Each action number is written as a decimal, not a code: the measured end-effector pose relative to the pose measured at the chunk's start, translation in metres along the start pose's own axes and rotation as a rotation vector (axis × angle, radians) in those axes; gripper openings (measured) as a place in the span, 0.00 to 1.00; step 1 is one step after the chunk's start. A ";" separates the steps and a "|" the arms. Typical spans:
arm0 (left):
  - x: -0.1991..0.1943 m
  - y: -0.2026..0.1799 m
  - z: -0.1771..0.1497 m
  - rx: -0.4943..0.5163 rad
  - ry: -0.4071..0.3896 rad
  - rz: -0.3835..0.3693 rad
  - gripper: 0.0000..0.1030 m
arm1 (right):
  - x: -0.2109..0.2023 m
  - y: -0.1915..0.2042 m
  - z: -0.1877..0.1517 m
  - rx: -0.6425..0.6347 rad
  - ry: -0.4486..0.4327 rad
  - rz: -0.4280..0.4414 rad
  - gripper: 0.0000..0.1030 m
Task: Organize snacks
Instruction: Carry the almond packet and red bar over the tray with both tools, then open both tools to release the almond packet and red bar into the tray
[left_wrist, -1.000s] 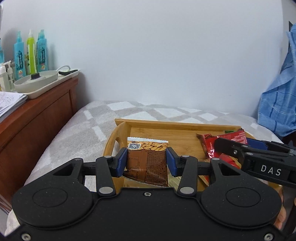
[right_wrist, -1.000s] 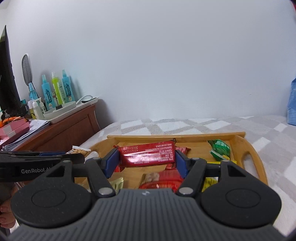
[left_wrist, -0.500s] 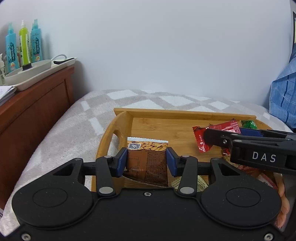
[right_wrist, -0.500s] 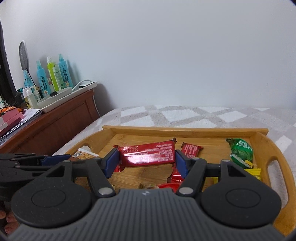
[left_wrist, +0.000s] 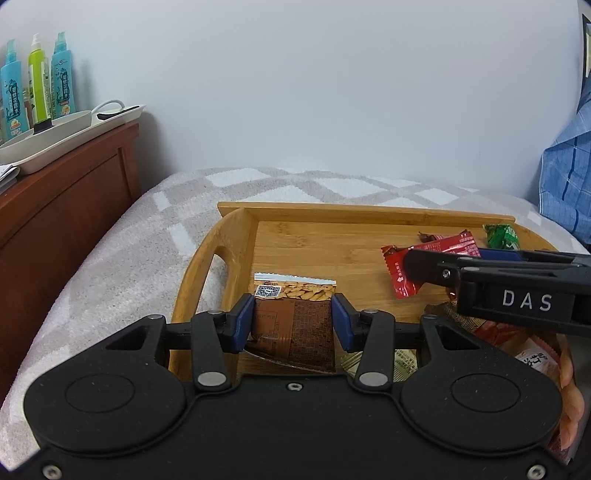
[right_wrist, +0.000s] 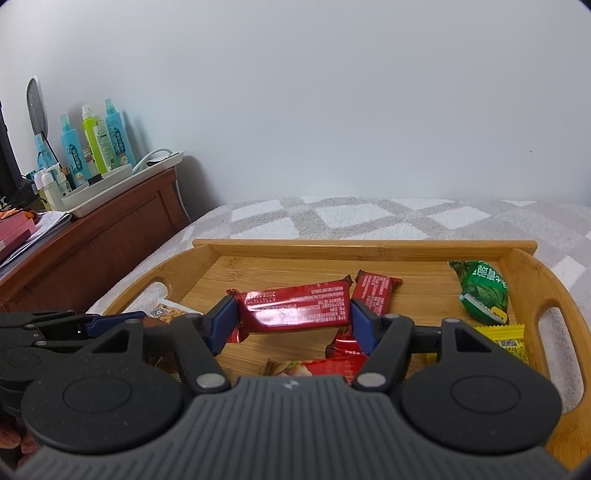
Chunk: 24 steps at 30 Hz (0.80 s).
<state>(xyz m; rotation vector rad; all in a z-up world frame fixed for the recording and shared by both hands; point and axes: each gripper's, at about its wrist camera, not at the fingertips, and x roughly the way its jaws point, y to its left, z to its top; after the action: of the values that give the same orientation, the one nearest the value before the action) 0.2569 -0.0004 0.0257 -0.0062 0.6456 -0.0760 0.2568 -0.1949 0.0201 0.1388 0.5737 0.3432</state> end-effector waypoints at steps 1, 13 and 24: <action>0.000 0.000 0.000 0.002 0.000 0.001 0.43 | 0.000 0.000 0.000 0.001 -0.001 -0.001 0.69; -0.025 -0.005 0.002 0.024 -0.042 -0.013 0.73 | -0.017 -0.007 0.004 0.038 -0.045 0.007 0.86; -0.076 -0.016 -0.013 0.055 -0.055 -0.033 0.85 | -0.084 -0.024 -0.003 0.071 -0.100 -0.068 0.90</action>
<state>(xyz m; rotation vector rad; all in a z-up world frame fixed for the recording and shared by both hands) 0.1874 -0.0104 0.0618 0.0338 0.5887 -0.1250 0.1957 -0.2470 0.0555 0.2031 0.4901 0.2488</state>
